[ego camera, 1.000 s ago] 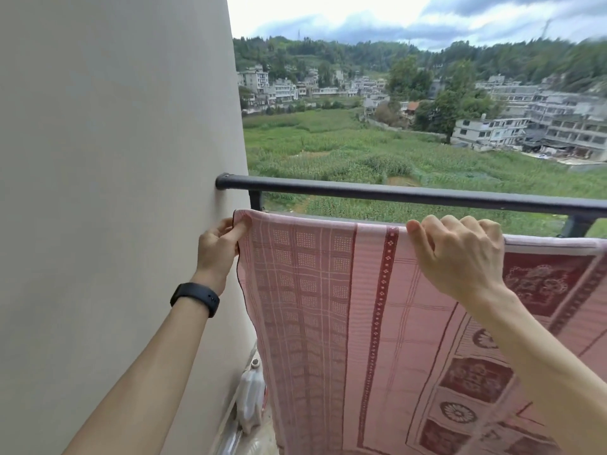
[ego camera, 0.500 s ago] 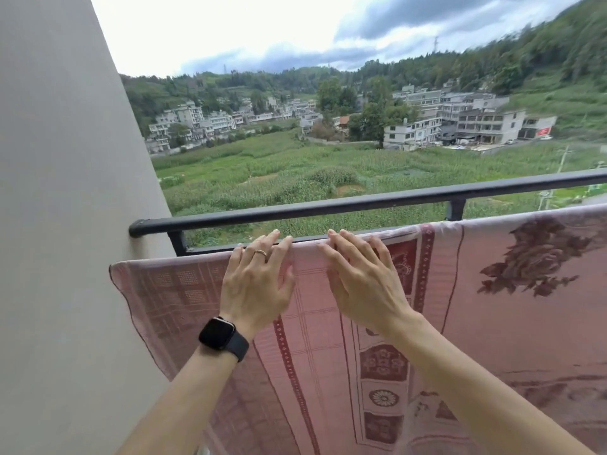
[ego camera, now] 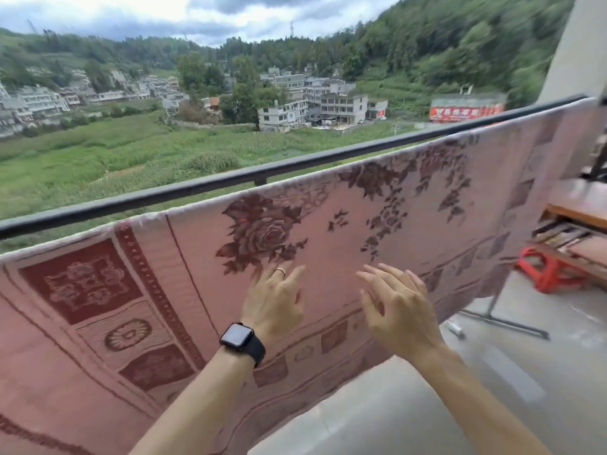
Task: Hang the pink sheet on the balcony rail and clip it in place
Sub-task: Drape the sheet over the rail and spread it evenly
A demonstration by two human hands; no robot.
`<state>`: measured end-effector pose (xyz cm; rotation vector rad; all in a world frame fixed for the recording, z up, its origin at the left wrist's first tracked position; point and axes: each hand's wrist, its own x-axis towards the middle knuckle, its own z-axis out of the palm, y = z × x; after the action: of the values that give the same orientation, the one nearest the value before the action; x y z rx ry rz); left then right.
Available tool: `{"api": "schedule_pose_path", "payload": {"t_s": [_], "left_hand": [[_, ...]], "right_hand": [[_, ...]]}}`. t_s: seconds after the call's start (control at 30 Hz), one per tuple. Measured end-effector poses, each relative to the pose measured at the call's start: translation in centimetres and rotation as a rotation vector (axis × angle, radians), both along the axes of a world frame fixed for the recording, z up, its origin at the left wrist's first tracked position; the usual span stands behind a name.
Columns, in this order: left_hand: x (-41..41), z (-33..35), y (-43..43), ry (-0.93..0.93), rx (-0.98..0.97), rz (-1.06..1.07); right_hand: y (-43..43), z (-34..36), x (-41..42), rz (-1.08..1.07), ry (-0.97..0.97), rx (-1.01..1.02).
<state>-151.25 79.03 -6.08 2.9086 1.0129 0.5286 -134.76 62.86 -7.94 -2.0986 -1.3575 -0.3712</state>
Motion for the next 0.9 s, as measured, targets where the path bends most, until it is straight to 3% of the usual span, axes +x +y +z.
{"api": "schedule_pose_path", "payload": {"t_s": [0.37,0.7,0.9], "left_hand": [[26.8,-1.5,-7.9,0.147,-0.037,-0.412],[51.7,-1.5,-8.1,0.143,-0.016,-0.646],[66.0,2.7,-10.4,0.11,0.042,-0.746]], "right_hand": [[-13.8,-3.0,18.0,-0.448,0.14,-0.106],[-16.6,-2.6,37.6,-0.688,0.185,-0.204],[-18.9,1.3,50.0,-0.759,0.16,-0.146]]}}
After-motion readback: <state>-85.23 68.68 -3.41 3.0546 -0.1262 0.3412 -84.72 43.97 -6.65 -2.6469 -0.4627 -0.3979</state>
